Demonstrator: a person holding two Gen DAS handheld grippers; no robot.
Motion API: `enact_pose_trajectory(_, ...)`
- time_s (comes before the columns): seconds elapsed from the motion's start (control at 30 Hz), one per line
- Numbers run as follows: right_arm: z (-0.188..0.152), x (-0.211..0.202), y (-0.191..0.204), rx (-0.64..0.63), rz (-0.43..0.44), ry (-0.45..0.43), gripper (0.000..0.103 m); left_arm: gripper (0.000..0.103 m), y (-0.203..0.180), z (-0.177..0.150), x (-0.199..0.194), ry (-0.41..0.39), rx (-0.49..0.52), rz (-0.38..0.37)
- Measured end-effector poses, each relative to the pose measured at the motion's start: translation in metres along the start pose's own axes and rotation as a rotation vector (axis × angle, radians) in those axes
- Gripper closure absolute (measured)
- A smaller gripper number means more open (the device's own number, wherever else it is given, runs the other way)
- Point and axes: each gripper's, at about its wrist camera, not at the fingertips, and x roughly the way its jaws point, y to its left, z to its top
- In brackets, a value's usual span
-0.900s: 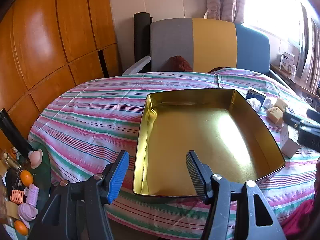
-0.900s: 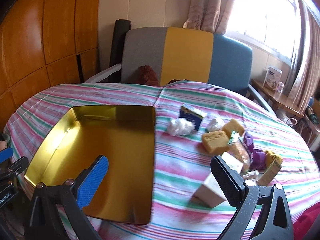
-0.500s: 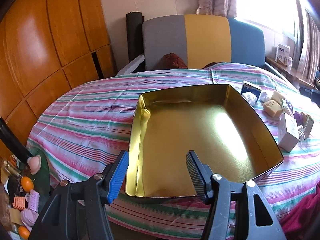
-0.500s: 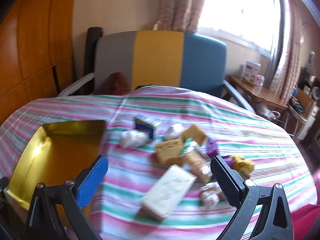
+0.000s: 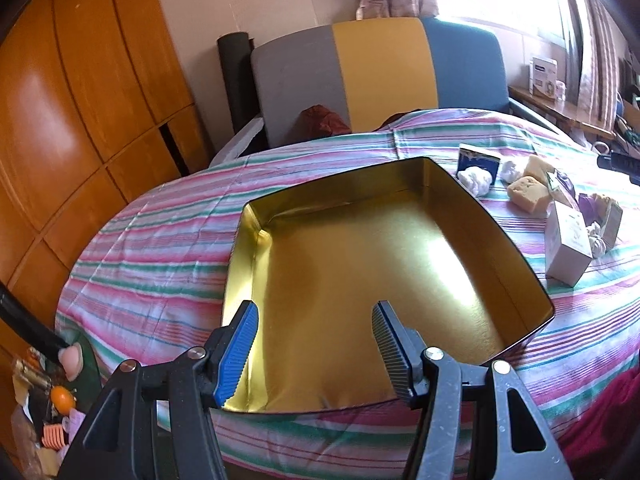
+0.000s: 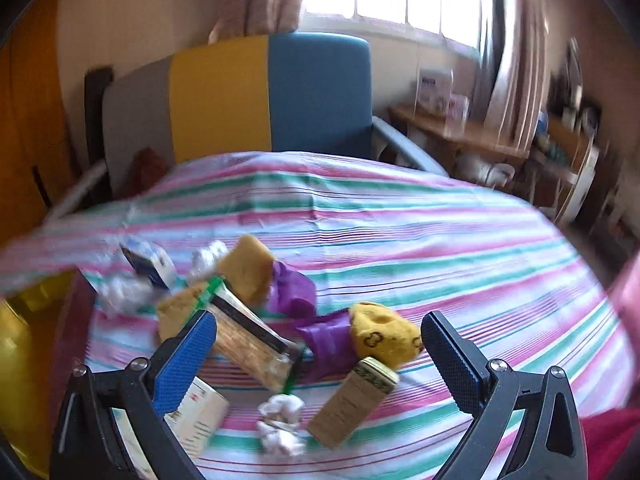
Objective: Organize objects
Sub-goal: 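Move the left tool from the gold tray toward the plastic-wrapped white ball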
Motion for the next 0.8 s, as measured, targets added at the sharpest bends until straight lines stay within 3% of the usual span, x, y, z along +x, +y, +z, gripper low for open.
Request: enact_pose_trajectory(0.8,0.002,-0.002,-0.026,0.175,0.138,0.026,0.0,0.037,-0.092,0.056,0.016,-0.015,0.185,-0.178)
